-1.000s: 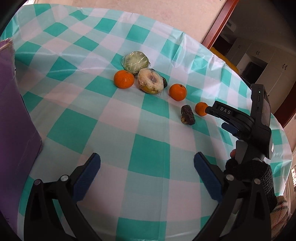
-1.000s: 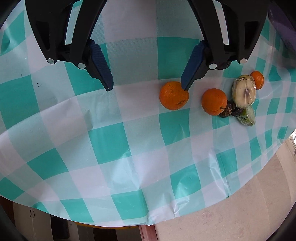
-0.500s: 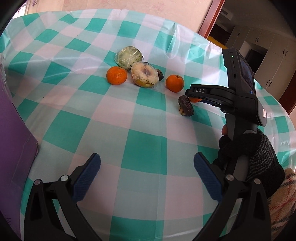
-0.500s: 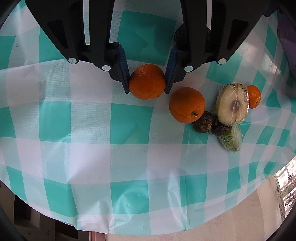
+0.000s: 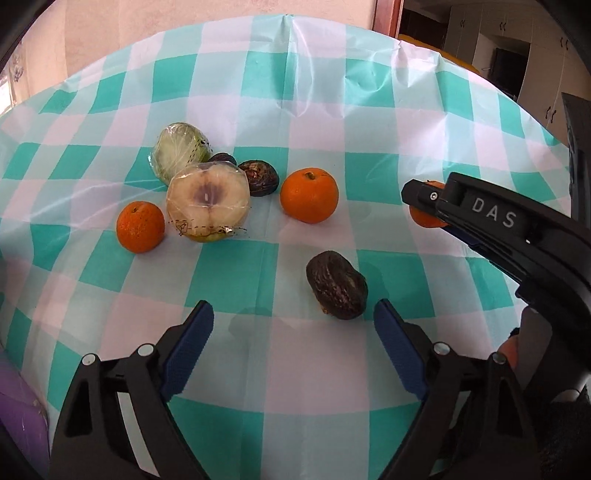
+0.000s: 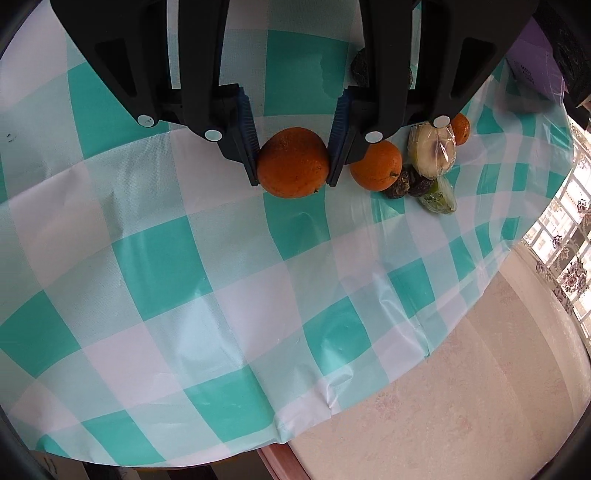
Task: Organize fruits
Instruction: 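Grasp the dark brown fruit with the left tool while the right tool holds the orange, then carry the orange and the dark brown fruit over into the white box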
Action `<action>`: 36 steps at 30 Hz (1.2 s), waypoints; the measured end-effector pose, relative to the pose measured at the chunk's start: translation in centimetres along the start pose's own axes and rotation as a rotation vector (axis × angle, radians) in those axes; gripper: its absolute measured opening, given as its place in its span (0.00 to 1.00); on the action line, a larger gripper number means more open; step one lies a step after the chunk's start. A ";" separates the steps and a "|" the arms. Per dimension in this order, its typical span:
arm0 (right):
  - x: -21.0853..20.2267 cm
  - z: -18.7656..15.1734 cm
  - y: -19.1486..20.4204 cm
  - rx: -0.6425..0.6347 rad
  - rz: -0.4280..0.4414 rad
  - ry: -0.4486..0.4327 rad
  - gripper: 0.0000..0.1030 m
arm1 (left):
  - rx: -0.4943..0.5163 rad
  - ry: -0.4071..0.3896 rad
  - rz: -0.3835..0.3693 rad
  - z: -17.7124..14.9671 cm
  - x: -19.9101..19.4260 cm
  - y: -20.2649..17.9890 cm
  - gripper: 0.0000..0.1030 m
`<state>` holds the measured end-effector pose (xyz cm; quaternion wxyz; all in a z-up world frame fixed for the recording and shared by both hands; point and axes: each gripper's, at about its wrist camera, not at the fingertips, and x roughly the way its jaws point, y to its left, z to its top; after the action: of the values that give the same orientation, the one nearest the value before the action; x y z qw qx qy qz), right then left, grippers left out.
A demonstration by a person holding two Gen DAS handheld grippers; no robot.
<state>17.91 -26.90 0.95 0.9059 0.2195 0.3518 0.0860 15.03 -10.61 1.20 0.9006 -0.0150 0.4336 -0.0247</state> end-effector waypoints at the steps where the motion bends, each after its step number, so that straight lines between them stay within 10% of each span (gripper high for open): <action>1: 0.1 0.0 -0.1 0.011 0.003 -0.006 0.34 | 0.012 0.014 0.000 0.4 0.5 -0.2 0.79; 5: 0.0 0.1 -0.4 0.015 0.002 -0.011 0.34 | 0.101 0.037 -0.004 1.3 1.7 -1.6 0.71; 9: 0.1 0.0 0.2 -0.022 0.003 -0.010 0.34 | 0.172 0.003 -0.025 1.2 1.4 -2.8 0.38; 20: 0.4 0.1 0.1 -0.016 -0.008 0.007 0.34 | -0.090 -0.098 -0.041 -0.7 -1.9 2.3 0.36; 36: -3.5 -4.7 1.8 -0.034 0.012 0.020 0.34 | -0.149 -0.108 -0.079 -8.1 -7.9 5.2 0.37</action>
<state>12.22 -24.84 0.79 0.9054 0.2051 0.3582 0.0996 3.94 -5.01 2.04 0.9174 -0.1001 0.3842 -0.0271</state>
